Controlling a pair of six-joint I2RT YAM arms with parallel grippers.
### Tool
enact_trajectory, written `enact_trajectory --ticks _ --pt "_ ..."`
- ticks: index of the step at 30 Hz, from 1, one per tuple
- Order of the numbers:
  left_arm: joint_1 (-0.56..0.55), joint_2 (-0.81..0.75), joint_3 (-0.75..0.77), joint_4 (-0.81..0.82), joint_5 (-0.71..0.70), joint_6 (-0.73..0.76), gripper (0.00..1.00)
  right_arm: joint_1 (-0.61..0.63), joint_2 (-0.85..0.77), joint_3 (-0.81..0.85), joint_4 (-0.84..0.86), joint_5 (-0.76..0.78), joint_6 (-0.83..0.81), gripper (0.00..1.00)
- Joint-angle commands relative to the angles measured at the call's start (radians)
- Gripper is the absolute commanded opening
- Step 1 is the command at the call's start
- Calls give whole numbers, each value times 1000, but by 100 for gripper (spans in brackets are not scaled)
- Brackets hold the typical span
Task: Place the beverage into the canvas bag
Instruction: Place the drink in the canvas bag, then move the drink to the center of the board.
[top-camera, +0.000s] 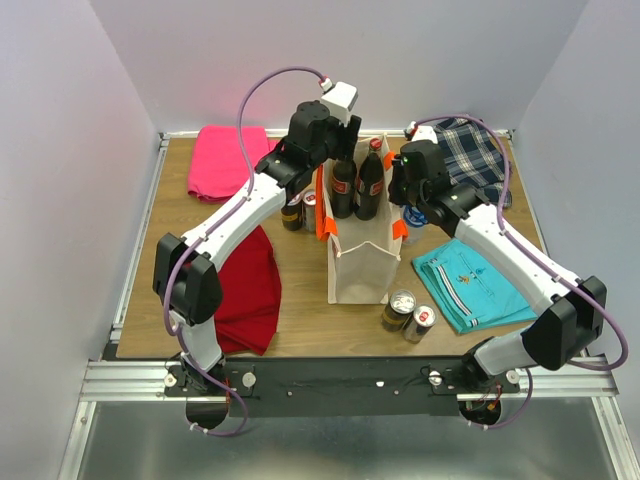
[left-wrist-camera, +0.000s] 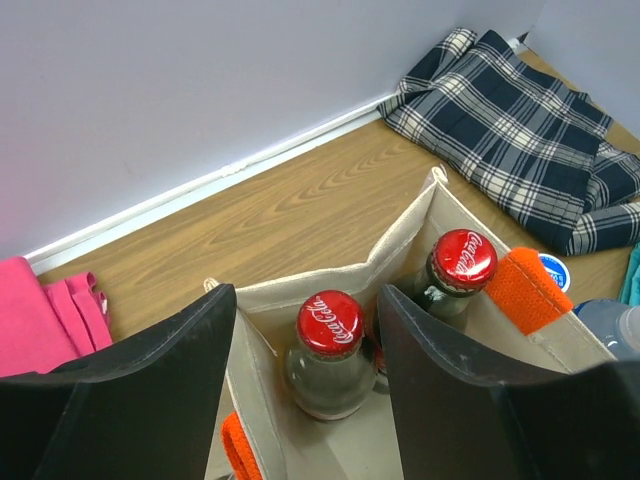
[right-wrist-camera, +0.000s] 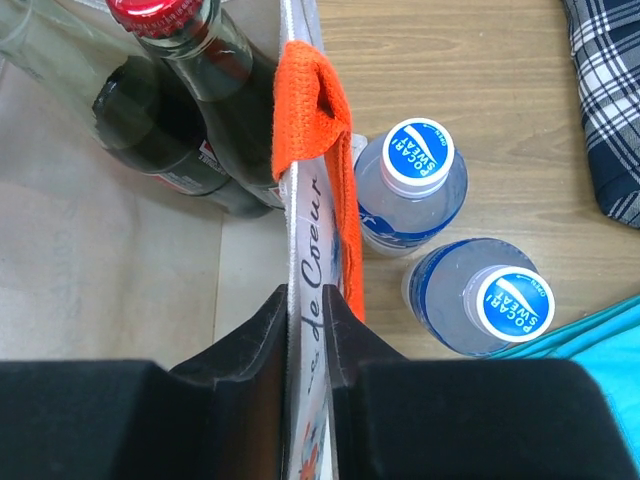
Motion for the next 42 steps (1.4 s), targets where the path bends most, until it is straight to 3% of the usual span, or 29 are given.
enact_trajectory --ticks 1,18,29,37,42 --pt "7 -33 26 14 -11 12 69 0 14 33 -17 -8 -1 29" --pt "7 -216 -37 -168 -35 -8 72 0 7 74 -38 -5 -8 40" --pt "7 -361 -220 -267 -38 -49 73 0 -34 71 -66 10 -2 42" --pt "7 -412 -301 -294 -20 -58 74 0 -84 60 -98 31 4 58" --pt "7 -421 -310 -310 -14 -66 74 0 -112 51 -119 45 22 61"
